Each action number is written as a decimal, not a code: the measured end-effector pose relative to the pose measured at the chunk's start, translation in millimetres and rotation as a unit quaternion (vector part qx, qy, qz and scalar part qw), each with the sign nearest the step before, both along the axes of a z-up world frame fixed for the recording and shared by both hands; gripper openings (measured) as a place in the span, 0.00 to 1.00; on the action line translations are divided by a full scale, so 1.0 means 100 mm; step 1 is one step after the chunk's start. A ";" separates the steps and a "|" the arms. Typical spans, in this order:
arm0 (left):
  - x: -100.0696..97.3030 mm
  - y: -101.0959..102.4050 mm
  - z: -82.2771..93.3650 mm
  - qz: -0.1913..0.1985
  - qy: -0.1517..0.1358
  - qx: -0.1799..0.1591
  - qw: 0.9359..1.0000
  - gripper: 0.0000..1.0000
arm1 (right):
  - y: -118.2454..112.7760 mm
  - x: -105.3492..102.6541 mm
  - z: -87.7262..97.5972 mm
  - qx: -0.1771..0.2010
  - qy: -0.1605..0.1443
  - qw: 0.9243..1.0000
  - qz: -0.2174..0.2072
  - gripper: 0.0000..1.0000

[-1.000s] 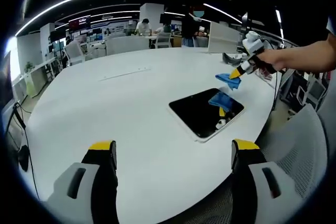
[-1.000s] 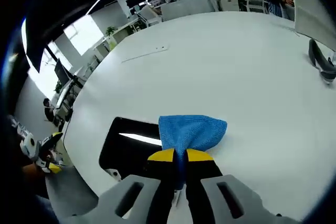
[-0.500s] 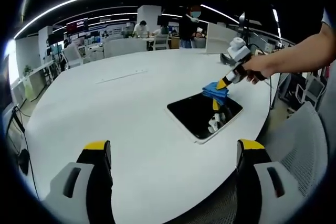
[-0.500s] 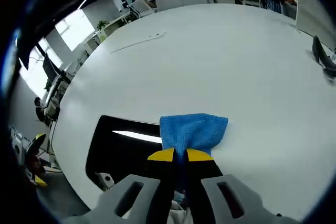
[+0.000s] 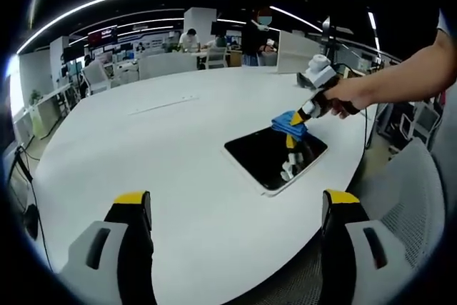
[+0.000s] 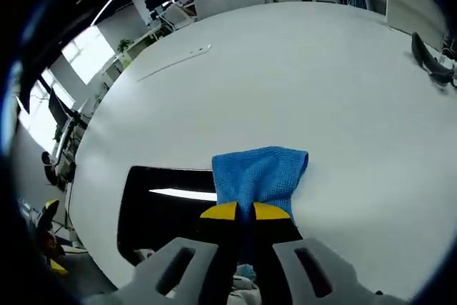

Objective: Wipe the mirror surface with the cleaning cloth until all visible marks leave the cleaned area.

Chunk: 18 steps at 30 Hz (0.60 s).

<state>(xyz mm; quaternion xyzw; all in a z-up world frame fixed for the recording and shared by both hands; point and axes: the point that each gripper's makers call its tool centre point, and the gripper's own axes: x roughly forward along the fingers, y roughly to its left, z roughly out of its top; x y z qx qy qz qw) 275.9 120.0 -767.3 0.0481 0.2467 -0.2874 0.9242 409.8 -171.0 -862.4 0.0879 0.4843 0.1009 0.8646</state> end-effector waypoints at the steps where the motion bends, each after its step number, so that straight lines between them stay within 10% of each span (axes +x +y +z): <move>1: 0.00 0.00 0.00 0.000 0.001 -0.001 1.000 0.99 | 0.02 0.00 0.00 0.002 -0.001 1.000 -0.001 0.01; 18: 0.00 -0.01 0.01 -0.001 0.002 -0.008 1.000 0.99 | 0.41 0.04 -0.01 0.006 0.002 1.000 0.010 0.01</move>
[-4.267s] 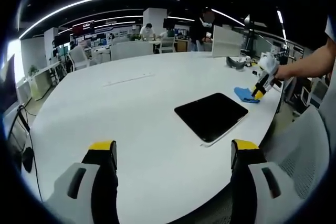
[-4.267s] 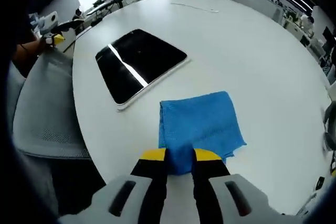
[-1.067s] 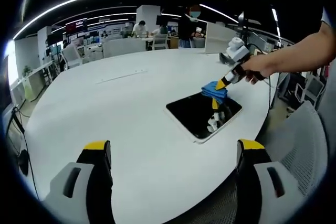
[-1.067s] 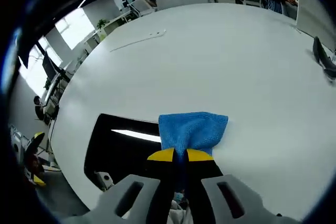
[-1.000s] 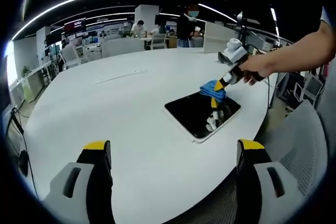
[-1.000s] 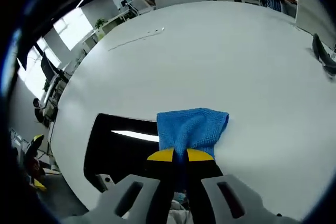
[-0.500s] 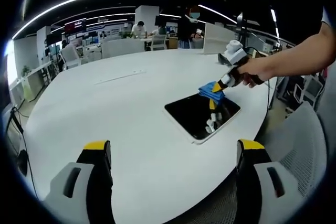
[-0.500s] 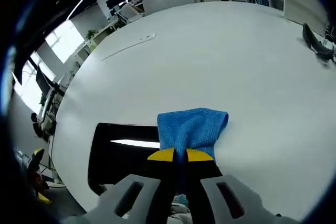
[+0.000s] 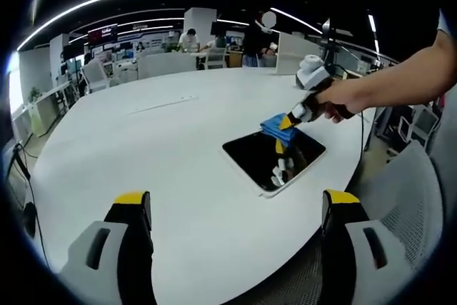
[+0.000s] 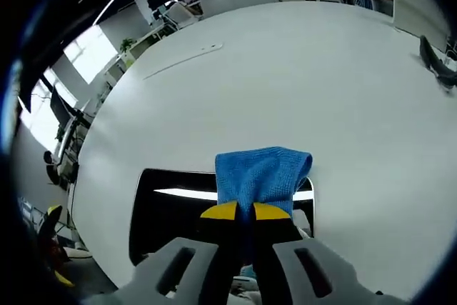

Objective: Wipe the mirror surface with the cleaning cloth until all visible marks leave the cleaned area.

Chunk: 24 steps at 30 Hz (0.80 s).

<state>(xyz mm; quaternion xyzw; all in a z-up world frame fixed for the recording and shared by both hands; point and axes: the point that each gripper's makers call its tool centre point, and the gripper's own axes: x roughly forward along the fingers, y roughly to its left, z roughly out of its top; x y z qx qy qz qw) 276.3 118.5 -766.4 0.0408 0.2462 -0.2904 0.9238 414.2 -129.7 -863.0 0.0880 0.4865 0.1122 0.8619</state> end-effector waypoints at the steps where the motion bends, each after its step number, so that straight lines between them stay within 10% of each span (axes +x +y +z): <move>1: 0.00 0.00 0.00 0.000 0.001 -0.001 1.000 0.99 | 0.03 0.00 0.00 0.001 0.000 1.000 0.001 0.01; 24: -0.01 -0.02 -0.01 -0.006 0.000 -0.001 1.000 0.99 | 0.61 0.09 -0.04 0.017 0.009 0.999 0.028 0.01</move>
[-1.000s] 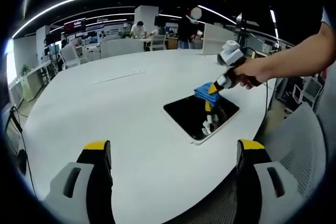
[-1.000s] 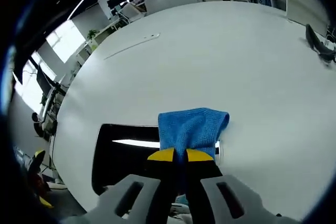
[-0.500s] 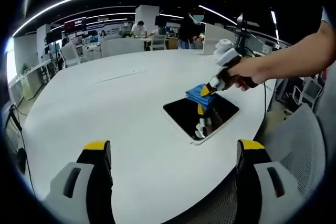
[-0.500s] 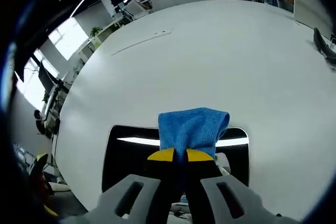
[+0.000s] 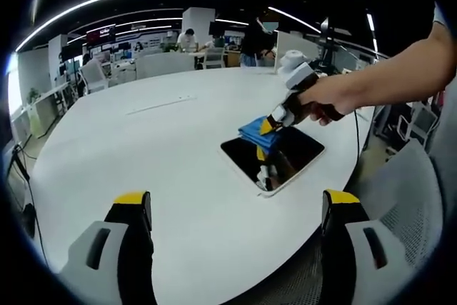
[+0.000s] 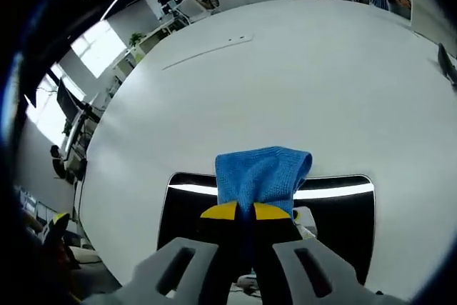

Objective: Wipe the mirror surface with the cleaning cloth until all visible marks leave the cleaned area.

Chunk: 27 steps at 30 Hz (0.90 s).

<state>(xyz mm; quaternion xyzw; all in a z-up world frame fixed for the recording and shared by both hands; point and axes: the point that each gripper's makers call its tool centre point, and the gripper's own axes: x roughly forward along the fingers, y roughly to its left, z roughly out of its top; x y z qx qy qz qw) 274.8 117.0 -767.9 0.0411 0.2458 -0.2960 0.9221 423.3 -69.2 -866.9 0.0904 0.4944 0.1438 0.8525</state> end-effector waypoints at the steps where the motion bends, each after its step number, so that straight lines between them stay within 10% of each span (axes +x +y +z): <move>1: 0.00 0.00 0.00 0.000 0.000 -0.001 1.000 0.99 | 0.02 0.00 0.00 0.001 0.000 1.000 0.001 0.01; 27: -0.01 -0.05 -0.01 -0.011 0.004 -0.010 1.000 0.99 | 0.62 0.03 0.01 0.023 0.009 0.999 0.034 0.01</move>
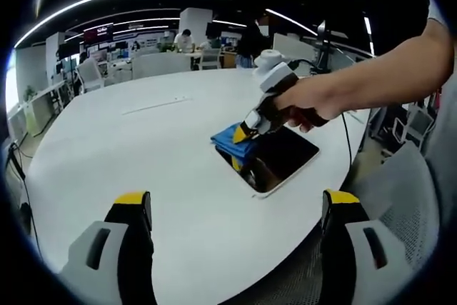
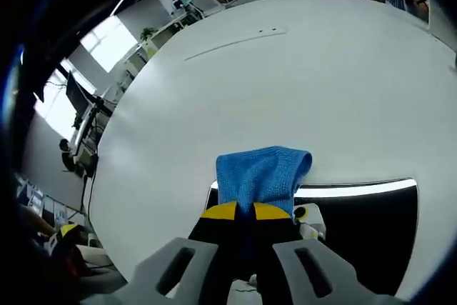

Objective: Wipe the mirror surface with the cleaning cloth until all visible marks leave the cleaned area.

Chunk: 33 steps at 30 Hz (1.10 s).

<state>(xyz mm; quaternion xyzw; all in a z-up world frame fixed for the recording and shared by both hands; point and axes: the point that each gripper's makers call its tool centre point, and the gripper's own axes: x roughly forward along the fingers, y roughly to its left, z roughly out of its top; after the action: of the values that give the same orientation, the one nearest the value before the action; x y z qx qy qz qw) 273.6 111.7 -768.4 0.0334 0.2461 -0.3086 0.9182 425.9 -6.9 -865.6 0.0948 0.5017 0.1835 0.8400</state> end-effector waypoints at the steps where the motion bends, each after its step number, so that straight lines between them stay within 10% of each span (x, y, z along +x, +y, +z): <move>1: 0.00 0.00 0.00 0.000 -0.001 0.000 1.000 0.99 | 0.02 0.00 0.00 0.000 0.000 1.000 0.003 0.01; 33: -0.02 0.00 -0.03 0.000 0.001 0.010 1.000 0.98 | 0.10 -0.16 0.00 0.007 0.005 1.000 0.006 0.01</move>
<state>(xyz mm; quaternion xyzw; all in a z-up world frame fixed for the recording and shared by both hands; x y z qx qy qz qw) 271.4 111.3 -771.0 0.0424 0.2502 -0.3065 0.9174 410.3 3.5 -865.8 0.0989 0.5054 0.1914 0.8355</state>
